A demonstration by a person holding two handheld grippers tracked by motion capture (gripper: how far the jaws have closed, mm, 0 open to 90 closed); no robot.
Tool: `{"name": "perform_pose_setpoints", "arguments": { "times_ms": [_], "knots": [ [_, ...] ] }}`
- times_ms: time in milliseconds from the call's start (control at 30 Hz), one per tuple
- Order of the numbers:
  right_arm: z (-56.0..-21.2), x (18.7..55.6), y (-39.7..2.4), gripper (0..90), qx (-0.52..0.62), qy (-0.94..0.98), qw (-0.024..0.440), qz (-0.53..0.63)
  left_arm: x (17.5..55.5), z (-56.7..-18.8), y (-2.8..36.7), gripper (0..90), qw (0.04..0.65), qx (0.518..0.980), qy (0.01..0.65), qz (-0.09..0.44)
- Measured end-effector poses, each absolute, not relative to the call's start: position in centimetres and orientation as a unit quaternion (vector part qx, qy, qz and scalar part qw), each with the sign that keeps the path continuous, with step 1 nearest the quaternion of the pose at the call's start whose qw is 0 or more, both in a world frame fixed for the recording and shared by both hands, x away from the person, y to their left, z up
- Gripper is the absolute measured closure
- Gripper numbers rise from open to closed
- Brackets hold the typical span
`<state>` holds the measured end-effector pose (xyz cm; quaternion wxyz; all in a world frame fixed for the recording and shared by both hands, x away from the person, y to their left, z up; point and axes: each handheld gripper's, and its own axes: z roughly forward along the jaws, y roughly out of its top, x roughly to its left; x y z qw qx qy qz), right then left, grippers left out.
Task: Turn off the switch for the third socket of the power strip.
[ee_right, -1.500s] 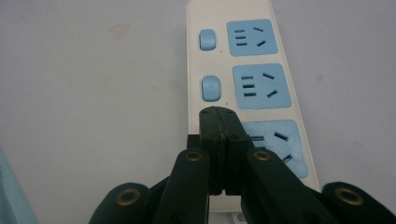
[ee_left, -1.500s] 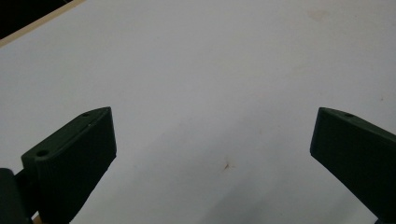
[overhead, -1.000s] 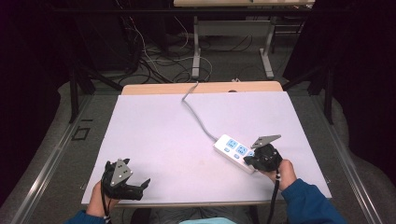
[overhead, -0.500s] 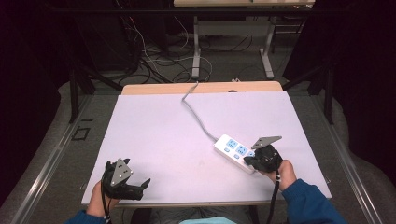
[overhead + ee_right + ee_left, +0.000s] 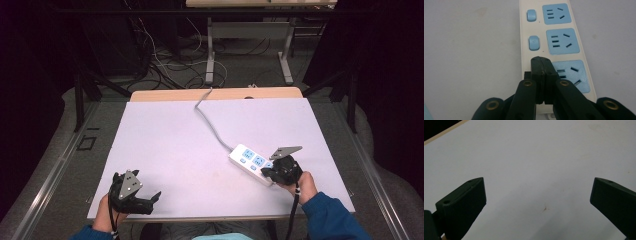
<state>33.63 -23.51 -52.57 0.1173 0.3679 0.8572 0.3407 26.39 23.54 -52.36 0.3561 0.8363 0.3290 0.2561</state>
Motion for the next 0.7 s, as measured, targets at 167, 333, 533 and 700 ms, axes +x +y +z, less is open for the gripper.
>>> {"name": "perform_pose_setpoints", "arguments": {
  "times_ms": [167,333,533,700],
  "knots": [
    [-52.58,33.6,-23.47,90.0,0.369,0.857,0.117,0.34,26.4,-52.33,23.56,0.3,0.356,0.837,0.328,0.256],
    [-52.59,33.57,-23.49,90.0,0.372,0.856,0.119,0.339,26.39,-52.34,23.56,0.3,0.357,0.837,0.327,0.256],
    [-52.65,33.57,-23.52,90.0,0.373,0.854,0.117,0.344,26.43,-52.35,23.57,0.3,0.356,0.836,0.329,0.258],
    [-52.66,33.57,-23.51,90.0,0.37,0.855,0.12,0.343,26.42,-52.33,23.58,0.3,0.356,0.836,0.33,0.257]
  ]
}}
